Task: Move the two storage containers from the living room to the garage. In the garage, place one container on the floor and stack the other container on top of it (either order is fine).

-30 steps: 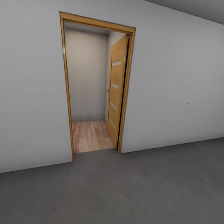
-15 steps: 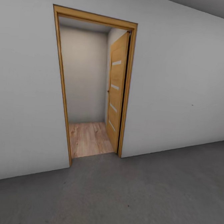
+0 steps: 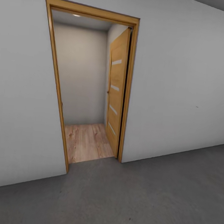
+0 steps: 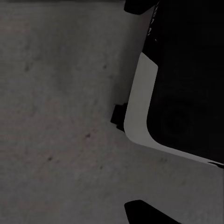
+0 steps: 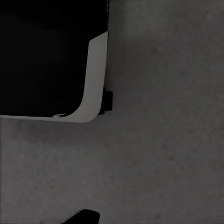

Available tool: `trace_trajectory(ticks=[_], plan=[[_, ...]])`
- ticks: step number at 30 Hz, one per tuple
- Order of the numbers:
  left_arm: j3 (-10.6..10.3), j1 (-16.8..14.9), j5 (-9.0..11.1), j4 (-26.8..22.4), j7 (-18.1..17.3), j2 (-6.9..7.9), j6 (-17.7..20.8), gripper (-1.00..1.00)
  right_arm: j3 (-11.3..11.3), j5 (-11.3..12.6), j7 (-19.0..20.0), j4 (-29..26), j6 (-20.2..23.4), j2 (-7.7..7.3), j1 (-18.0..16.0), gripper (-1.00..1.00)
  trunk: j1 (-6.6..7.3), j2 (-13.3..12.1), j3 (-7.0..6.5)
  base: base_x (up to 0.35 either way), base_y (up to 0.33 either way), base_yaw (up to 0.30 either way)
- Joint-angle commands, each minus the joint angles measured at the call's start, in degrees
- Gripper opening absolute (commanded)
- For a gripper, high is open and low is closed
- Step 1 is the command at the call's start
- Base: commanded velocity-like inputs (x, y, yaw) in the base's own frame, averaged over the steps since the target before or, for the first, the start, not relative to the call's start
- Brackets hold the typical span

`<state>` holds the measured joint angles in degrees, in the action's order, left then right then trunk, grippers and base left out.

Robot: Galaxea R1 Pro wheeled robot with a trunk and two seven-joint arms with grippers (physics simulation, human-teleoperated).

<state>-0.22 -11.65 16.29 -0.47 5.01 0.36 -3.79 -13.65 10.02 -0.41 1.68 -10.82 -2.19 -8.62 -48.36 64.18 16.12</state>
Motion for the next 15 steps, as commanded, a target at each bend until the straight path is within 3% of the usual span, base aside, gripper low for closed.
trace_trajectory(ticks=[1, 15], plan=[[0.0, 0.0, 0.2, 0.0, 0.1, -0.01, -0.2, 1.00, -0.5, 0.5, 0.0, 0.2, -0.3, 0.04, -0.1, 1.00, -0.04, 0.0, 0.07, 0.322, 0.000, 0.000], [0.0, 0.0, 0.2, 0.0, 0.1, -0.01, -0.2, 1.00, -0.4, 0.5, 0.1, 0.2, 0.0, -0.08, -0.1, 1.00, -0.04, 0.0, 0.07, 0.322, 0.000, 0.000]])
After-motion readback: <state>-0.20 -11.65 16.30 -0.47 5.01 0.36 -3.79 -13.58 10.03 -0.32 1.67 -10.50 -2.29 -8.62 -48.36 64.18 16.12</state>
